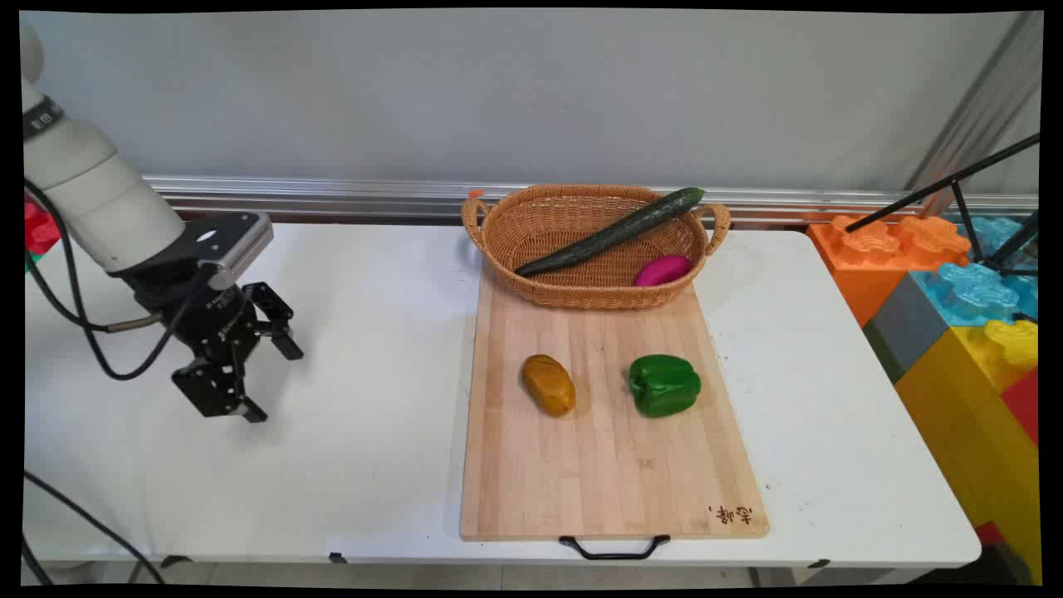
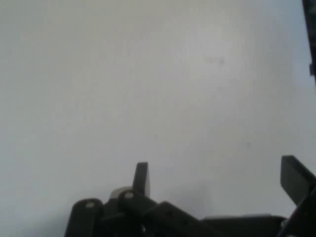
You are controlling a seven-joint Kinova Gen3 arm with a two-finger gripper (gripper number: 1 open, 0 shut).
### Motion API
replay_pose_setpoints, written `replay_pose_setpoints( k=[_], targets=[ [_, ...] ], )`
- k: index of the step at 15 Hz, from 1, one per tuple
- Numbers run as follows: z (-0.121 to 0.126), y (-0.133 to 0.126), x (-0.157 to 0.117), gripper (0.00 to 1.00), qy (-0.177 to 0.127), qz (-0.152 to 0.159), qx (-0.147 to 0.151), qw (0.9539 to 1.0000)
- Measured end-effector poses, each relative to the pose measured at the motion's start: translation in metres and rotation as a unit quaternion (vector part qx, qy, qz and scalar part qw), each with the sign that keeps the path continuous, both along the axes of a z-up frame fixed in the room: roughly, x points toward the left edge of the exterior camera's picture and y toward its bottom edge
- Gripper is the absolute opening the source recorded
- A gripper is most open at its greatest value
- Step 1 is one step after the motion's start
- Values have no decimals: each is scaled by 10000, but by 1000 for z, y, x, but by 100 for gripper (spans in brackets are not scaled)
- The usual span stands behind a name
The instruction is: Pick up the potato from the cutting board
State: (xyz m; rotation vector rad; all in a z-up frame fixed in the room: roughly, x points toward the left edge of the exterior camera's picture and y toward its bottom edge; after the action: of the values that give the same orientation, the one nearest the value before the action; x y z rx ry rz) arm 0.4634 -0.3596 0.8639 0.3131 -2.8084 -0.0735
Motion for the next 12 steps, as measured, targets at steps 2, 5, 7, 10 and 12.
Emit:
replay_pose_setpoints(
  k=[2,5,7,10,12],
  targets=[
    [-4,-7,-2,100,298,117,12,9995],
    [-3,-26,-12,100,735,272,-53,9969],
    [-1,-40,-23,100,939,283,-115,9951],
    [-2,-60,-45,100,1184,37,-242,9927],
    [-5,-70,-59,100,1272,-175,-350,9911]
  ],
)
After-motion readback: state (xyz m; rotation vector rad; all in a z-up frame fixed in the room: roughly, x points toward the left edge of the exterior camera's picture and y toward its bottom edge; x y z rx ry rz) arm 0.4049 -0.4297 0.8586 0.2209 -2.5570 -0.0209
